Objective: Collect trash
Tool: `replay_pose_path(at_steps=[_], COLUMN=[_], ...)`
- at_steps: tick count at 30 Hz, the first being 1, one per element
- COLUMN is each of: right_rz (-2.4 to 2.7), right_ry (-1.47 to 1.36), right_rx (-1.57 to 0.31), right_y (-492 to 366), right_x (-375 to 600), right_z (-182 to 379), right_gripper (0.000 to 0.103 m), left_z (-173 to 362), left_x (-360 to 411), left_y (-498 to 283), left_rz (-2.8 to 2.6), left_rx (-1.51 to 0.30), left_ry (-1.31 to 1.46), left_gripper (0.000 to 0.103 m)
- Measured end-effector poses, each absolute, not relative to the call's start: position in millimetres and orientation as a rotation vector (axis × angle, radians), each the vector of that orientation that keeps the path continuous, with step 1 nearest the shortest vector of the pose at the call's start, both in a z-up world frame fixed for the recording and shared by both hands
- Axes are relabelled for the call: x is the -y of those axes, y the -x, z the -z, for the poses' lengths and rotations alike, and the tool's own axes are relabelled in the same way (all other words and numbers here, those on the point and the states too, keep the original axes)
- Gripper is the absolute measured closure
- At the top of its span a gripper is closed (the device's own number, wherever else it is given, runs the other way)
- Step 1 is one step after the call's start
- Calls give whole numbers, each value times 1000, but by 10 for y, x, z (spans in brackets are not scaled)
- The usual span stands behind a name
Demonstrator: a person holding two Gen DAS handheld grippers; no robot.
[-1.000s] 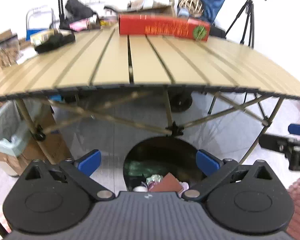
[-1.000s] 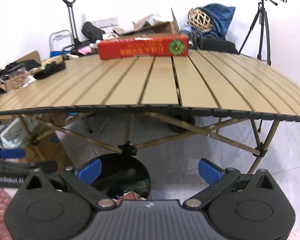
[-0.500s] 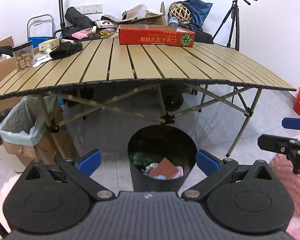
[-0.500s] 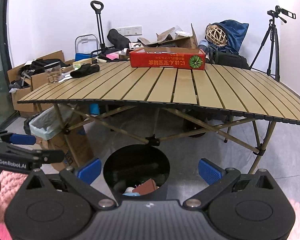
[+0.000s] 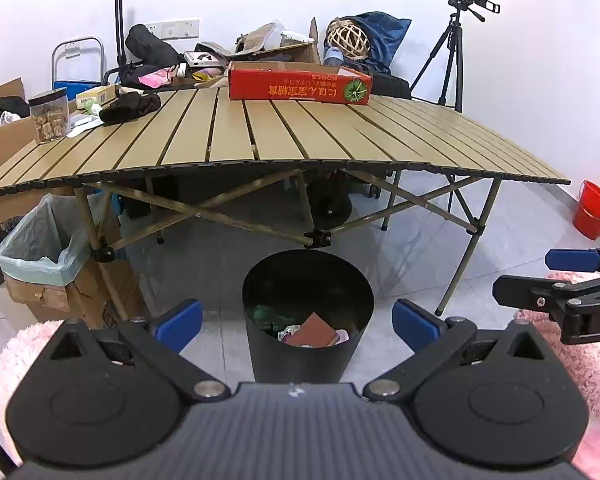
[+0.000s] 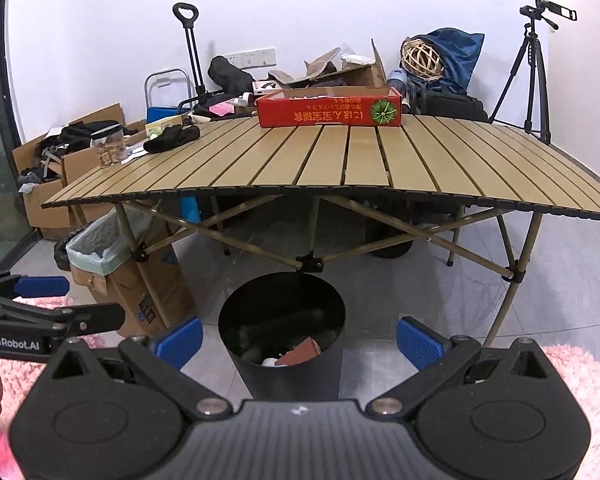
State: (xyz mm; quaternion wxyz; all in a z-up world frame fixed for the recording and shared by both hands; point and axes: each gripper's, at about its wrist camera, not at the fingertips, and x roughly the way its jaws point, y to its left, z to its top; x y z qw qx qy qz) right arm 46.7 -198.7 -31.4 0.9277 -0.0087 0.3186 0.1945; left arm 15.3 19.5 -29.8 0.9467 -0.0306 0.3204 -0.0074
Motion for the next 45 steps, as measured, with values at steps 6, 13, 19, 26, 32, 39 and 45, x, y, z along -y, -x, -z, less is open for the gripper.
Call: replay_pose_path(at_steps=[6,13,19,26,32,39,45], right_rz=[-399,-399,-399,-399,-401,-402,-401], right_ry=[18,18,18,19,24,24,24], right_rx=[-650,-651,-651,-651,-649,-649,-650], right_y=[-469,-470,-469,-468,-475,-473,-466], right_x=[1991,1990,1991,1991,1994,1990,1984], right_z=[308,310,310,312,283,286,289], right_gripper=[0,0,0,0,0,0,0], left_z=[285,280,280,274,266,264,264], left_x=[-177,-175,-170,-174,-177,-173,-177], left_y=[-137,-137,-131,-124,-121,-118,-118], left_rz=[19,20,20,22,23,22,21], left_rx=[-644,-637,-635,-635,-634,-632,-633], left_ry=[55,52,51,52,48,46,47], left_gripper=[0,0,0,0,0,0,0])
